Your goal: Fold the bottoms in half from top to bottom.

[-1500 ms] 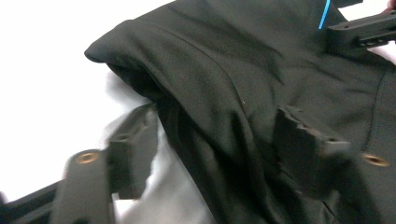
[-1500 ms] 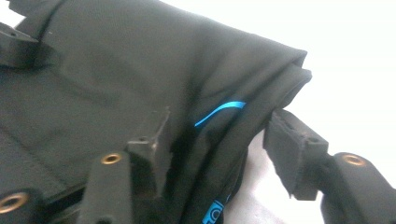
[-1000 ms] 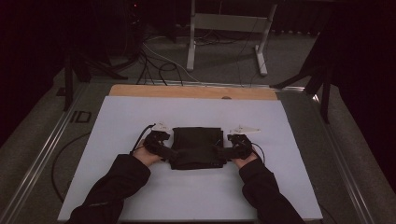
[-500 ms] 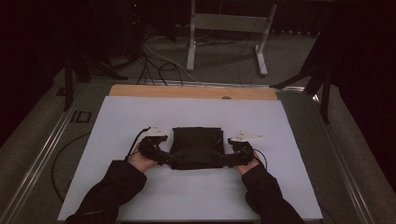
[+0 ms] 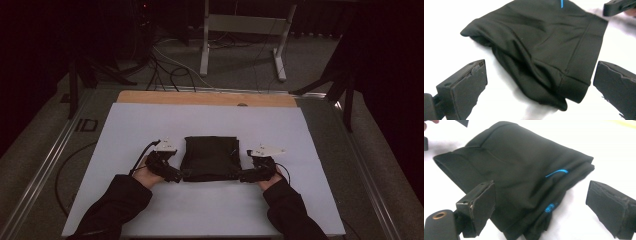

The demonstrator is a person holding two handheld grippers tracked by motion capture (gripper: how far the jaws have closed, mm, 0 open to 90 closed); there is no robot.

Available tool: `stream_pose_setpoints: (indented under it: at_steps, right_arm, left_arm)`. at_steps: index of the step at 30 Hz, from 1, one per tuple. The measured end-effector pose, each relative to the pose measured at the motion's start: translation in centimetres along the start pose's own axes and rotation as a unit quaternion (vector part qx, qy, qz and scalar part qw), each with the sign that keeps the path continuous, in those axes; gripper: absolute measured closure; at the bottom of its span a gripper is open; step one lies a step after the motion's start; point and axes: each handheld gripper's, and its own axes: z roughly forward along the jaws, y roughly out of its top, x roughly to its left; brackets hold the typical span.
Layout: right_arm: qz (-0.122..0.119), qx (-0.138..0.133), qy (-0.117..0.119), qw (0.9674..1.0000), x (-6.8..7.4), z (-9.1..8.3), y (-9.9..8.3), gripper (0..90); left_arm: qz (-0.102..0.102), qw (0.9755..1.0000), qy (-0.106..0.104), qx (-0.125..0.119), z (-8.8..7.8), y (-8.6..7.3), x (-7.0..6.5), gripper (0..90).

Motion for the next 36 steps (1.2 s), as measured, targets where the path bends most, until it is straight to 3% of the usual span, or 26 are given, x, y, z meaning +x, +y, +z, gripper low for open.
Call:
stream_pose_setpoints:
  at_steps: [8,14,26,36]
  right_arm:
    - [-0.002,-0.003,0.001,1.0,-0.2,-0.8,-0.3,9.3]
    - [-0.001,-0.001,0.009,1.0,0.0,-1.3,-0.7,9.3]
    - [0.0,-0.003,0.019,0.9998,0.0,-2.9,-1.9,9.3]
    - [0.007,-0.002,0.011,0.9999,0.1,-4.6,-3.2,9.3]
  left_arm:
    - [-0.003,0.9994,0.028,0.019,-0.8,-0.3,0.0,0.3]
    - [-0.005,0.9994,0.034,0.011,-1.8,-1.0,-0.1,0.3]
    - [-0.022,0.9988,0.044,0.007,-4.0,-3.4,0.2,0.3]
    - [-0.033,0.9981,0.05,0.016,-5.7,-5.9,0.2,0.3]
